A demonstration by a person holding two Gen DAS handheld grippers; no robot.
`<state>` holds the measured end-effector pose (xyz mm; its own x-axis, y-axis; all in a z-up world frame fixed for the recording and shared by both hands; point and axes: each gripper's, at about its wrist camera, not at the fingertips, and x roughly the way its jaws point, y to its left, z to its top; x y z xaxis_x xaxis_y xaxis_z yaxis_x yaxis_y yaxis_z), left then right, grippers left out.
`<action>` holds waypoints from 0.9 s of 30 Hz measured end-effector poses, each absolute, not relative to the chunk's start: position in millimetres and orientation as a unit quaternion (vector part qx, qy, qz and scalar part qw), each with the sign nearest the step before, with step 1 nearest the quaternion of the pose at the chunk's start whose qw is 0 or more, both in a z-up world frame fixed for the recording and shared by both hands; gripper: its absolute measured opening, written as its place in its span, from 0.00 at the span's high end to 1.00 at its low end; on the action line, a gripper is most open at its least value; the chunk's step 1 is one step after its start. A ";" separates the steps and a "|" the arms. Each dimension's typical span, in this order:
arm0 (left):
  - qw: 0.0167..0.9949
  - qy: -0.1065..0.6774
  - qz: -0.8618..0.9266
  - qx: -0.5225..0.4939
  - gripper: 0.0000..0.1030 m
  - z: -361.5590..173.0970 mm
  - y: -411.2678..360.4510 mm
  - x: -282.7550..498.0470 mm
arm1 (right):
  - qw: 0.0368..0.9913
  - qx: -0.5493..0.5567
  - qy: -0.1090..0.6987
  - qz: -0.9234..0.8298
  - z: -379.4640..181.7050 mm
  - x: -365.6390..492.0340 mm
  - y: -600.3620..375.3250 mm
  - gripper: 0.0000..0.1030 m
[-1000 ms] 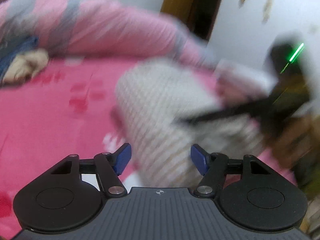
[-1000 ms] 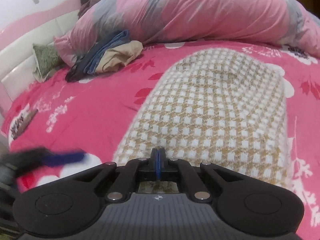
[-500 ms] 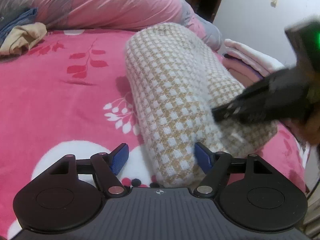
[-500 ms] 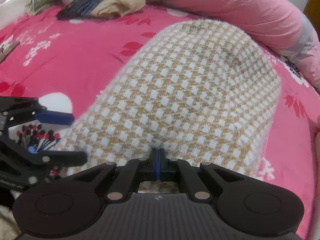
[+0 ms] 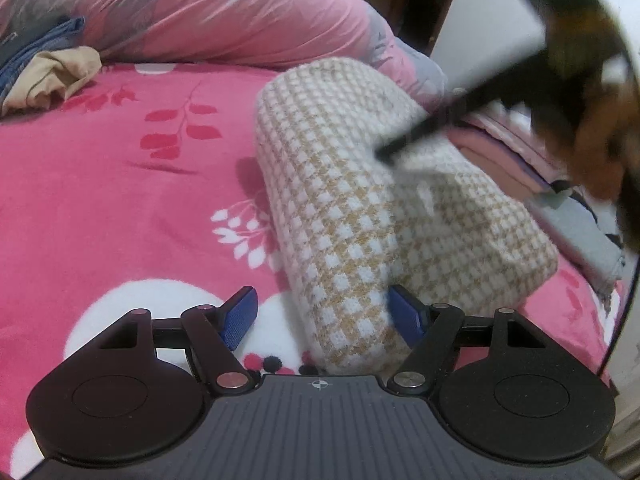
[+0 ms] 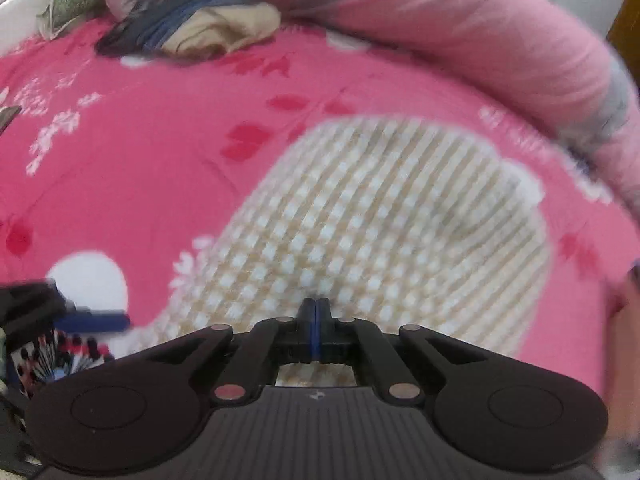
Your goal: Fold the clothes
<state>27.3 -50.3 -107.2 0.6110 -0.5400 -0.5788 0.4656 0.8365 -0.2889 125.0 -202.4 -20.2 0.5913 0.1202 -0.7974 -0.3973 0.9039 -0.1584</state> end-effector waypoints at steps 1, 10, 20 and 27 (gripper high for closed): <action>0.896 0.340 -0.280 -0.057 0.29 -107.8 -50.4 26.4 | 0.883 -0.158 0.414 0.152 -11.6 128.3 -197.9 1.00; 0.900 0.332 -0.274 -0.064 0.29 -109.0 -50.4 24.6 | 0.887 -0.142 0.418 0.133 -54.2 167.8 -202.6 1.00; 0.899 0.329 -0.281 -0.067 0.29 -109.8 -45.5 27.3 | 0.893 -0.147 0.407 0.126 -76.2 212.6 -188.2 1.00; 0.905 0.309 -0.284 -0.069 0.30 -92.9 -31.4 23.4 | 0.926 -0.078 0.352 0.113 -28.4 175.9 -215.4 1.00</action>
